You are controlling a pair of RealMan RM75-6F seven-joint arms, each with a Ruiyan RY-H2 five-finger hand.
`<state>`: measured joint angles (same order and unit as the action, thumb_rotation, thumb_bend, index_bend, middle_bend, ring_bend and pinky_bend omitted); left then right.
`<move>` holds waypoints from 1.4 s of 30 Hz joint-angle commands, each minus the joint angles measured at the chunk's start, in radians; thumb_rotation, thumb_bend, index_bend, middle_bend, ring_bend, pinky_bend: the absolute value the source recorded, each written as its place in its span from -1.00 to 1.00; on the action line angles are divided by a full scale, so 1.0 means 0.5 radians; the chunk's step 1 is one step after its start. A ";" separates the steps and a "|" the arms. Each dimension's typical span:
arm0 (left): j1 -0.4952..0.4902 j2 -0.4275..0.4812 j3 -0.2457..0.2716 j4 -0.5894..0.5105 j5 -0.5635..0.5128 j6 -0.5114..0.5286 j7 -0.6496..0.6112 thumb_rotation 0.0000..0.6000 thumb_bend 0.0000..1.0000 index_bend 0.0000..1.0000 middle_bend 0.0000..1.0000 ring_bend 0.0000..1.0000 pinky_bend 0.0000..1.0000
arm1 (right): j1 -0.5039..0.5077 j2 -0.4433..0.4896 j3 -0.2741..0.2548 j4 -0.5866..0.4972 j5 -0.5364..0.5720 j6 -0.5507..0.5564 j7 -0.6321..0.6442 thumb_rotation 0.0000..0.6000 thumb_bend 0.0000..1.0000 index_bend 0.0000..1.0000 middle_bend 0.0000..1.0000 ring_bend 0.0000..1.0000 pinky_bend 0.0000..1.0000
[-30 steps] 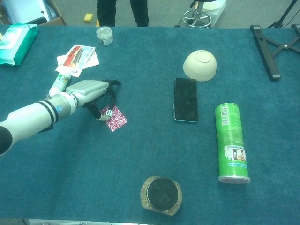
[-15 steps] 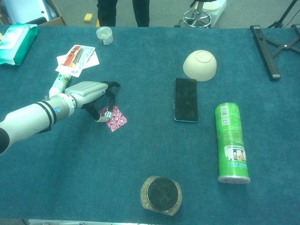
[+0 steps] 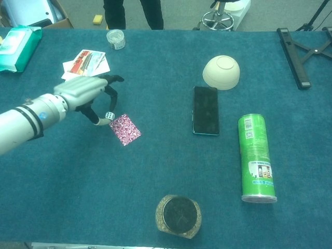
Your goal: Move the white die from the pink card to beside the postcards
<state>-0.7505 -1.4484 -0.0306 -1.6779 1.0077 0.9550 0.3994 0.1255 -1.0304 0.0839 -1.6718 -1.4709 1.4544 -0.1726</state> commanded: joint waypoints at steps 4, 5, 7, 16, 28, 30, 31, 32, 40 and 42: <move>0.110 0.216 0.003 -0.204 0.206 0.269 0.068 1.00 -0.41 0.30 -0.91 -0.97 -0.65 | 0.000 -0.004 0.000 -0.004 0.002 -0.002 -0.011 1.00 -1.00 0.11 -0.19 -0.14 0.14; 0.130 0.241 0.004 -0.226 0.248 0.318 0.073 1.00 -0.41 0.30 -0.91 -0.97 -0.65 | 0.000 -0.006 0.000 -0.004 0.003 -0.003 -0.014 1.00 -1.00 0.11 -0.19 -0.14 0.14; 0.189 0.292 0.007 -0.289 0.349 0.452 0.082 1.00 -0.41 0.30 -0.91 -0.97 -0.65 | 0.001 -0.011 0.000 -0.003 0.005 -0.007 -0.018 1.00 -1.00 0.11 -0.19 -0.14 0.14; 0.468 0.337 0.137 -0.184 0.614 0.767 -0.017 1.00 -0.41 0.32 -0.90 -0.97 -0.66 | -0.005 -0.026 -0.004 0.006 0.024 -0.014 -0.038 1.00 -1.00 0.11 -0.19 -0.14 0.14; 0.553 0.312 0.006 -0.089 0.769 0.876 -0.178 1.00 -0.41 0.26 -0.89 -0.97 -0.66 | -0.011 -0.029 -0.005 0.004 0.048 -0.027 -0.056 1.00 -1.00 0.11 -0.19 -0.14 0.14; 0.528 0.364 -0.072 -0.198 0.798 0.910 -0.144 1.00 -0.41 0.04 -0.95 -0.98 -0.66 | -0.017 -0.033 -0.005 0.012 0.050 -0.020 -0.042 1.00 -1.00 0.11 -0.19 -0.14 0.14; 0.534 0.393 -0.091 -0.256 0.788 0.922 -0.124 1.00 -0.41 -0.15 -0.98 -0.99 -0.66 | -0.020 -0.034 -0.006 0.016 0.050 -0.017 -0.033 1.00 -1.00 0.11 -0.19 -0.14 0.14; 0.552 0.418 -0.096 -0.309 0.775 0.939 -0.115 1.00 -0.42 -0.36 -1.00 -1.00 -0.66 | -0.024 -0.035 -0.006 0.022 0.052 -0.013 -0.022 1.00 -1.00 0.11 -0.19 -0.14 0.14; 0.895 0.529 0.104 -0.298 0.766 1.108 -0.471 1.00 -0.52 -0.66 -1.00 -1.00 -0.69 | -0.037 -0.014 -0.016 0.041 0.063 -0.027 0.011 1.00 -1.00 0.11 -0.19 -0.14 0.14; 0.931 0.533 0.102 -0.248 0.802 1.143 -0.558 1.00 -0.52 -0.65 -1.00 -1.00 -0.69 | -0.035 -0.015 -0.016 0.031 0.056 -0.026 0.005 1.00 -1.00 0.11 -0.19 -0.14 0.14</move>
<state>-0.3289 -1.1984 0.0014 -1.8369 1.3911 1.4893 0.1952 0.1076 -1.0379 0.0761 -1.6553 -1.4423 1.4415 -0.1692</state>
